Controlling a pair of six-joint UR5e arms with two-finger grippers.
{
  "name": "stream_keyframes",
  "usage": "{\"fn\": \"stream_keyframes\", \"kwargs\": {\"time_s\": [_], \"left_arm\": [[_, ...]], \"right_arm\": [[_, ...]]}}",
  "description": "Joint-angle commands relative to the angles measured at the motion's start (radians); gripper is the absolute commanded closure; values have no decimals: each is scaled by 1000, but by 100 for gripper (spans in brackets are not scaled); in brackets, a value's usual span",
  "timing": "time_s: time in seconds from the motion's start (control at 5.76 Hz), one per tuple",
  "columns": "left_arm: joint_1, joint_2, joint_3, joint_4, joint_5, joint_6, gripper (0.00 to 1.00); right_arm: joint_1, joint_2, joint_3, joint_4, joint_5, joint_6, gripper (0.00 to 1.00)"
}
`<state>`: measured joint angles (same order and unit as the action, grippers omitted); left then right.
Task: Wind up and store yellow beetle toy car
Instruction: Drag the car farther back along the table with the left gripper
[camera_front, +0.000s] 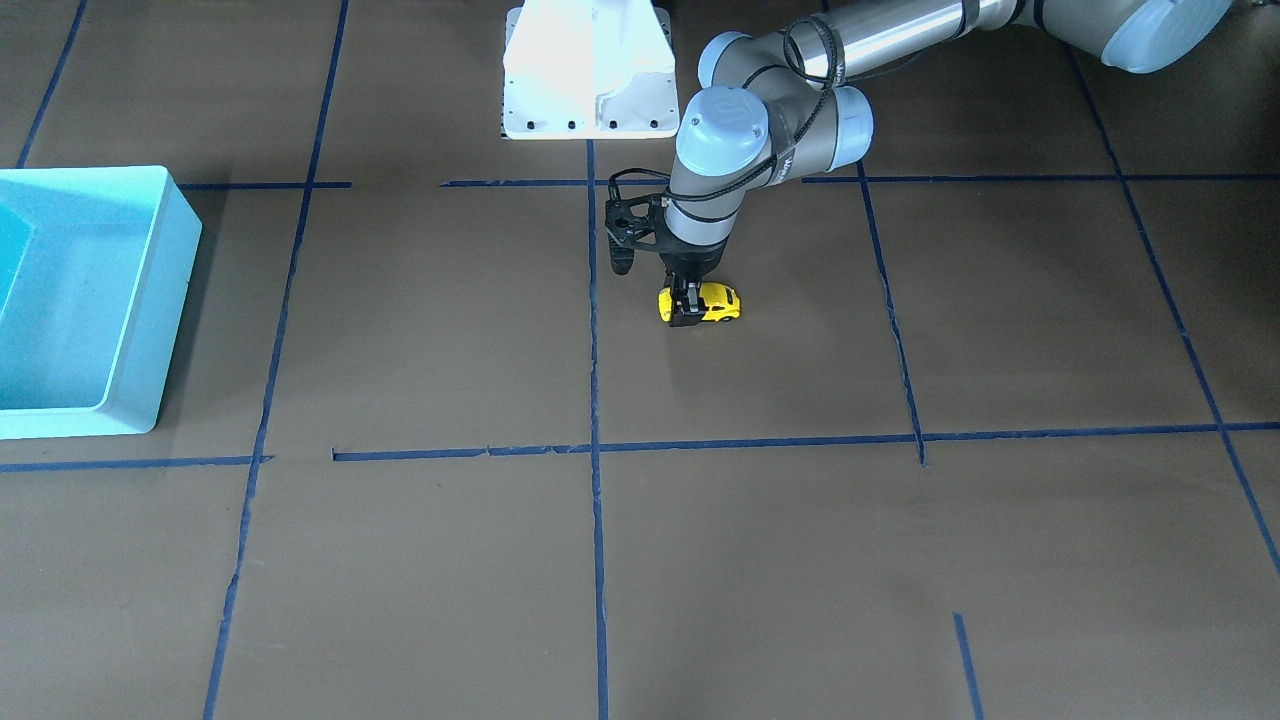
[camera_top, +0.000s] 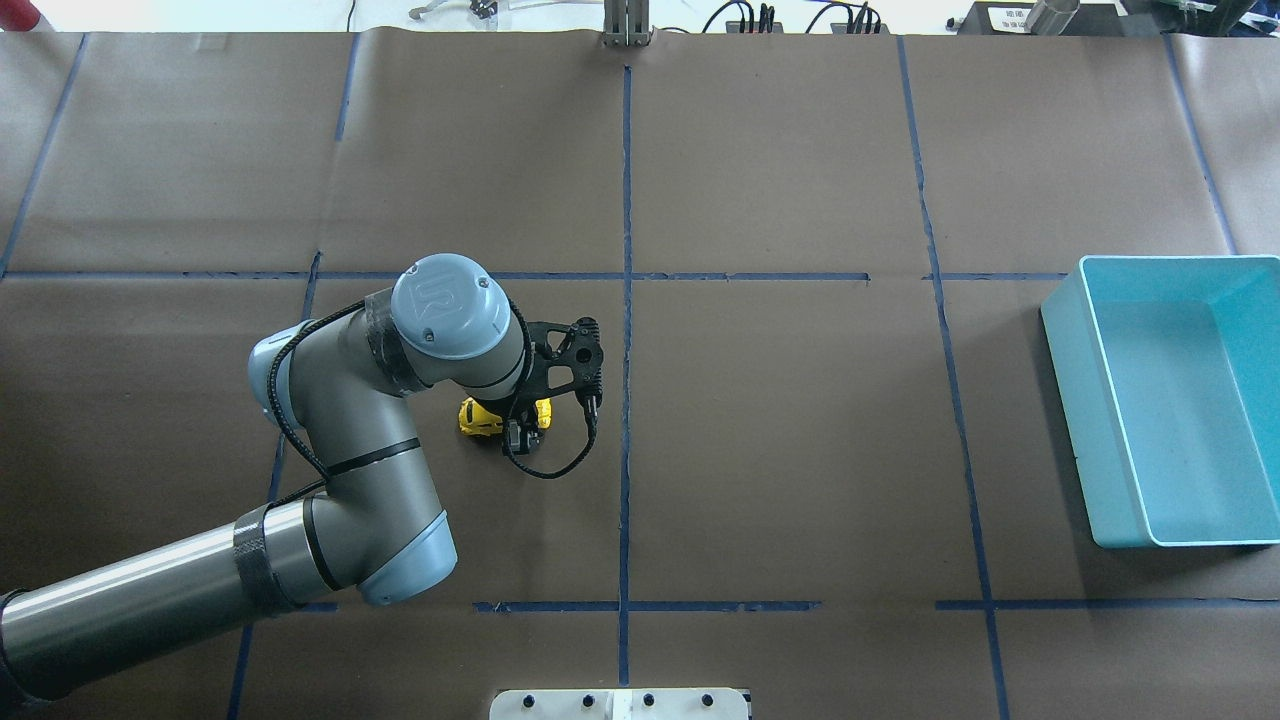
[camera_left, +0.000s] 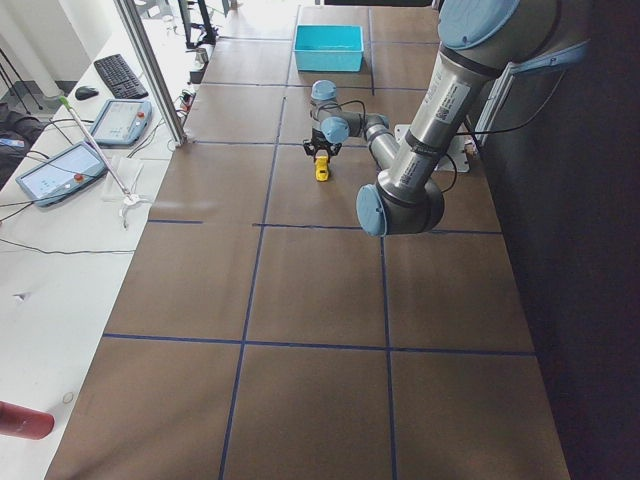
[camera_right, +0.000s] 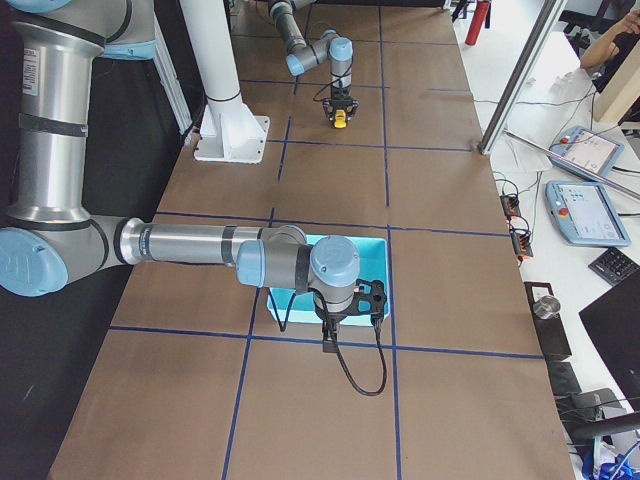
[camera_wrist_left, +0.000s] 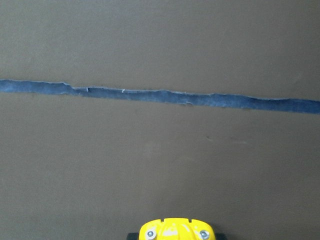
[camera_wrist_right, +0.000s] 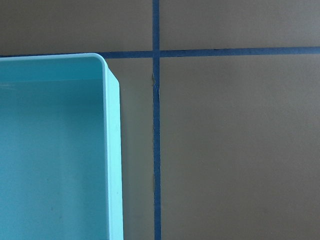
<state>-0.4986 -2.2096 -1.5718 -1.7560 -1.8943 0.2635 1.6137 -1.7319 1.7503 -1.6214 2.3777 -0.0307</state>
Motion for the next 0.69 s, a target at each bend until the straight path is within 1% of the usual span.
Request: {"fn": "stream_keyframes", "kwargs": {"time_s": [0.0,0.52], "left_arm": [[-18,24,-17,-2,-23,2,100],[-18,51,-22,-17,-25,0,100]], "right_arm": [[0,0,0,0,2,0,0],[0,0,0,0,9,0,0]]}}
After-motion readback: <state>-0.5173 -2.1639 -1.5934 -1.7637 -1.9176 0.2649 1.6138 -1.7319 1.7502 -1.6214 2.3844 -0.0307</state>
